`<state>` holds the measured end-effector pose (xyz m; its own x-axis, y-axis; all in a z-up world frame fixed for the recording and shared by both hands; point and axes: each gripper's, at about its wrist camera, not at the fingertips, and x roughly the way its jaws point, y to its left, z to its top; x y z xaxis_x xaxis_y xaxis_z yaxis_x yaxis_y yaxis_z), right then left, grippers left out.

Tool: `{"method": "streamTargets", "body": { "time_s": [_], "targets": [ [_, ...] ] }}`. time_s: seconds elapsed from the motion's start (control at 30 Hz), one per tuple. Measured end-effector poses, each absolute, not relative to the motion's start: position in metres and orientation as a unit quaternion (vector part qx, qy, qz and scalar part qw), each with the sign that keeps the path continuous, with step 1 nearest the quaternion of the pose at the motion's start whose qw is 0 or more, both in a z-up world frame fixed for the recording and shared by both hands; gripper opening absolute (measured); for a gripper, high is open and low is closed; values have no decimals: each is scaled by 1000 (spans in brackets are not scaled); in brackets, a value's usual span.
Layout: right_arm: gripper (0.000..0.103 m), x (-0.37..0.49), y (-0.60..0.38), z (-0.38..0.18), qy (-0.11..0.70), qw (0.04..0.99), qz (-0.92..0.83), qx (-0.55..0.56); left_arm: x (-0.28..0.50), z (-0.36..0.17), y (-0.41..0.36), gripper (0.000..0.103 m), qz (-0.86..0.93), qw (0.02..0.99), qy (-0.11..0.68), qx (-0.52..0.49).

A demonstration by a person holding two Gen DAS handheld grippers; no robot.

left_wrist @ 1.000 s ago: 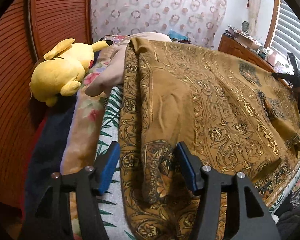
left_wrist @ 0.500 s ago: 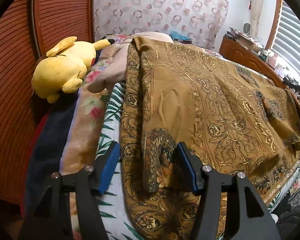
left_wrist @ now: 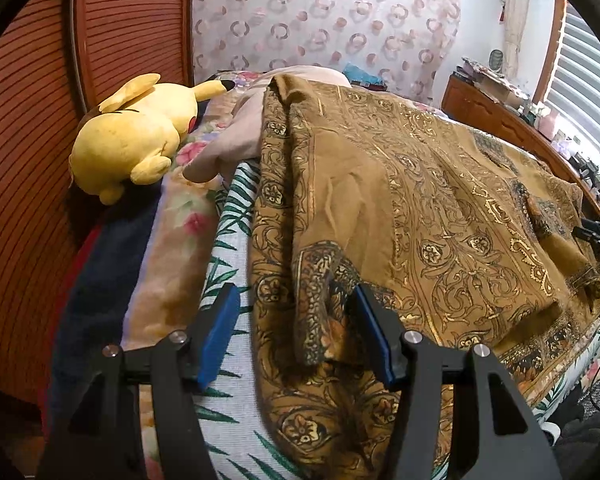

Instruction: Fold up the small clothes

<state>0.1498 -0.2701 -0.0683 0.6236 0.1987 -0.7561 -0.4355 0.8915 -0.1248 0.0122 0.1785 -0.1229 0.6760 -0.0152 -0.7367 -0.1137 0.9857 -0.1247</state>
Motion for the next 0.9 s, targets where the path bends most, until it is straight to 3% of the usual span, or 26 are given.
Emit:
{"method": "streamTargets", "body": {
  "time_s": [0.1,0.2,0.27,0.57,0.63,0.9],
  "targets": [
    [54,154,-270,-73,406,884,177,-148,10,-122,178,42,13,913,398,-92],
    [59,157,-267,-77,413,882,175,-149,12,-121,182,23,3,911,399,-105],
    [62,162,-271,-79,418,881,176,-136,14,-120,183,4,-11,909,400,-119],
    [69,162,-271,-79,424,878,184,-128,20,-58,143,0,-59,938,327,-100],
    [61,155,-270,-77,423,878,183,-128,28,-42,129,0,-80,941,314,-94],
    [59,121,-305,-46,387,901,179,-77,71,12,36,0,-185,942,276,-52]
  ]
}}
